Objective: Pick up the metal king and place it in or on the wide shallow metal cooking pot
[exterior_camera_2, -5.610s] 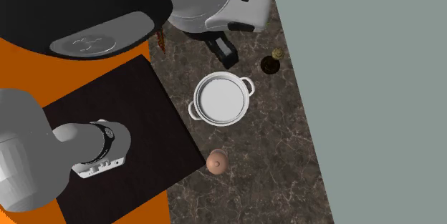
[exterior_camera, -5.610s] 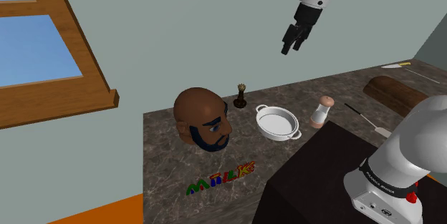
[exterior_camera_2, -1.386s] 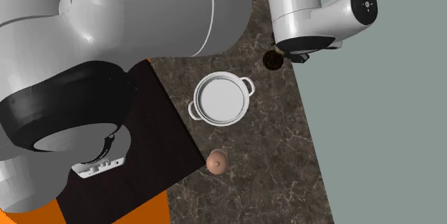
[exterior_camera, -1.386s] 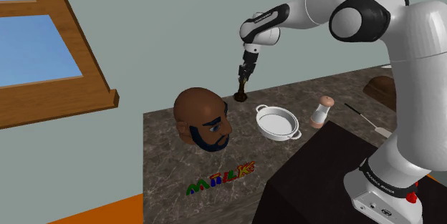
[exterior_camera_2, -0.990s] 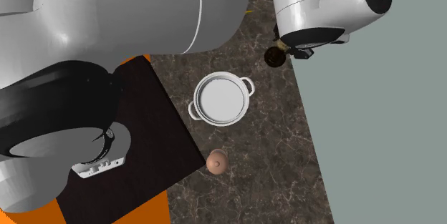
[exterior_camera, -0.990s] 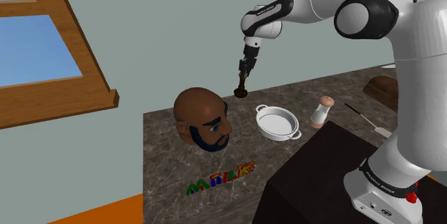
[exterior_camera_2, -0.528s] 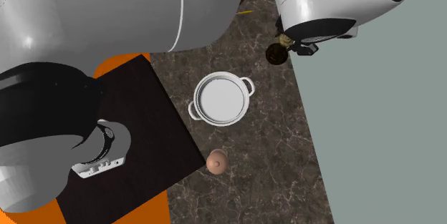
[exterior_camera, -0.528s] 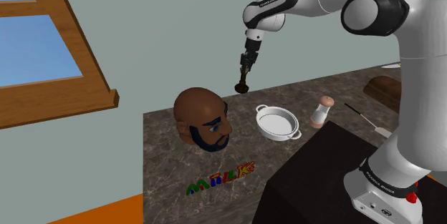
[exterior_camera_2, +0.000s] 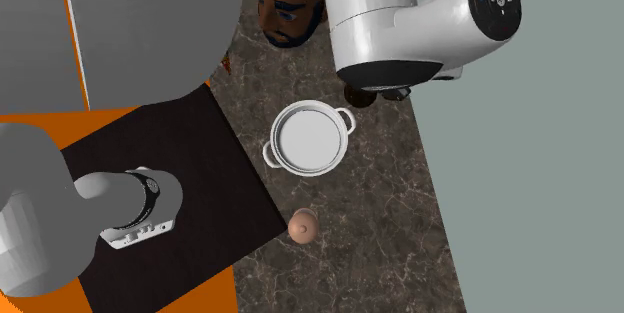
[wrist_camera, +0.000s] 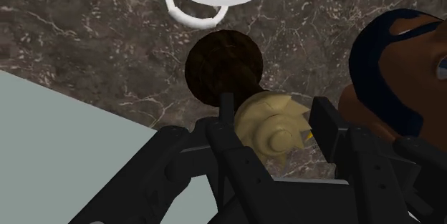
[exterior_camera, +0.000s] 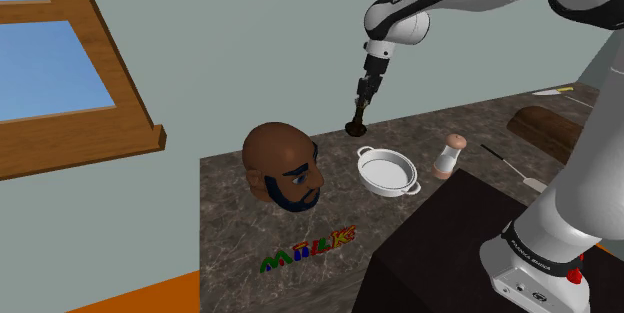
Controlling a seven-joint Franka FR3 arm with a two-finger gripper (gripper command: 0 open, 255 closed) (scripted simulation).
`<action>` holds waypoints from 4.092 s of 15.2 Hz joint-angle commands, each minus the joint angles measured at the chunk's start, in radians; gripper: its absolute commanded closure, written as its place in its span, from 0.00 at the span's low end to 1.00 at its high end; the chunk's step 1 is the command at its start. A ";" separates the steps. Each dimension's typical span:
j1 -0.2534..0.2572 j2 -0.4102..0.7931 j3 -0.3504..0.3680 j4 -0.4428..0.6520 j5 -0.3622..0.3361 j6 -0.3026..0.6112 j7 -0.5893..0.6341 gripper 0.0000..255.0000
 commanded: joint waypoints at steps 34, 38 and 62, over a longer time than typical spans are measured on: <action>-0.014 -0.264 -0.049 -0.593 0.024 0.308 -0.163 1.00; -0.012 -0.240 -0.048 -0.595 0.042 0.332 -0.180 1.00; -0.035 -0.337 -0.065 -0.555 -0.039 0.201 -0.128 0.00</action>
